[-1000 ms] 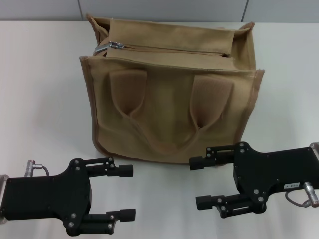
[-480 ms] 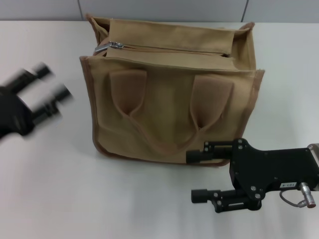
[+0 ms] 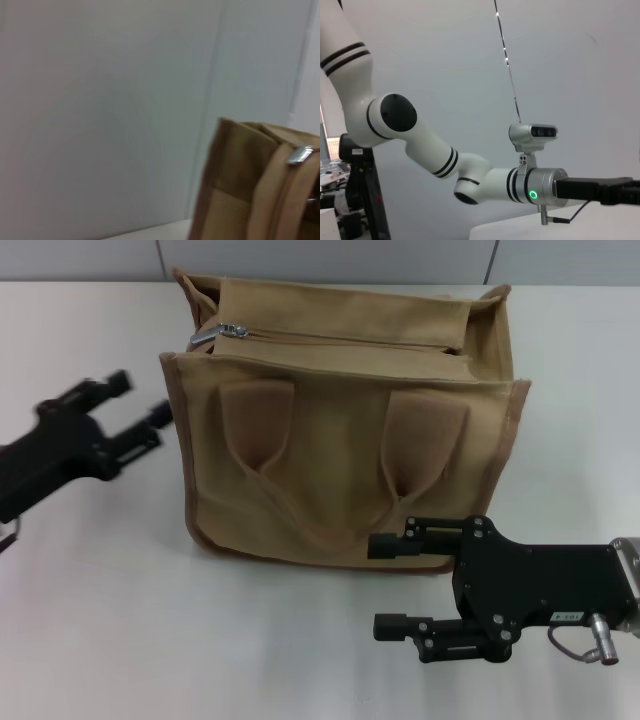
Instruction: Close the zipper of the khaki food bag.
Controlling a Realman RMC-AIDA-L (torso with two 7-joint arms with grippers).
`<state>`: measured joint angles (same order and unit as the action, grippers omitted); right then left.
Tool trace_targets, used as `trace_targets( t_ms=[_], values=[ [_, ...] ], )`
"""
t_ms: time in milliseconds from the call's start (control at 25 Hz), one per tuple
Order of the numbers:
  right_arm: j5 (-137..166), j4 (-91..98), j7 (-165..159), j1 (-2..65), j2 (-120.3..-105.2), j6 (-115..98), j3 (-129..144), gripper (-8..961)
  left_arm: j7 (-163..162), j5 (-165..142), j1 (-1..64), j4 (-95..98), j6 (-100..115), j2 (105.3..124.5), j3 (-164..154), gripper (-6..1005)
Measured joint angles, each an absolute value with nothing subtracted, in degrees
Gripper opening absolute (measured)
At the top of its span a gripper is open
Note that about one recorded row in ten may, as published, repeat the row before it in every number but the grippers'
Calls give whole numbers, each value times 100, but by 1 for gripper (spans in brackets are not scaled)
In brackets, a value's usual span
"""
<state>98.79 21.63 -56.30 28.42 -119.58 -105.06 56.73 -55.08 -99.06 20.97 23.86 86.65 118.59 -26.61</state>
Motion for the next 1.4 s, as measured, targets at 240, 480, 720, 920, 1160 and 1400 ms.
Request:
trace_targets(
  t_ms=[240,480,720,920,1160,1400],
  values=[
    [9845,2008,-5475,2843,-11961,-10496,5668,712,-5507,-9741,2311,2424,8685,11874,-2895,725],
    [9814,1980,-5471,2827,-11962,-10496,5669,712,-5528,-9376,2449,2338,8683,11889,-2915,725],
    [9805,1926,-5468,2834,-11962,-10493,5669,711,-5500,-8771,2461,2043,8768,11894,-2922,725],
    [9729,1918,-5467,2825,-11962,-10489,5662,711,-5531,-8776,2437,2039,9043,11884,-2926,726],
    [9707,1915,-5466,2821,-11962,-10442,5660,713,-5533,-8818,2412,2039,9134,11881,-2977,720],
    [9666,1844,-5466,2844,-11962,-10414,5660,711,-5517,-8827,2446,2039,8949,11885,-3138,692]
  ],
)
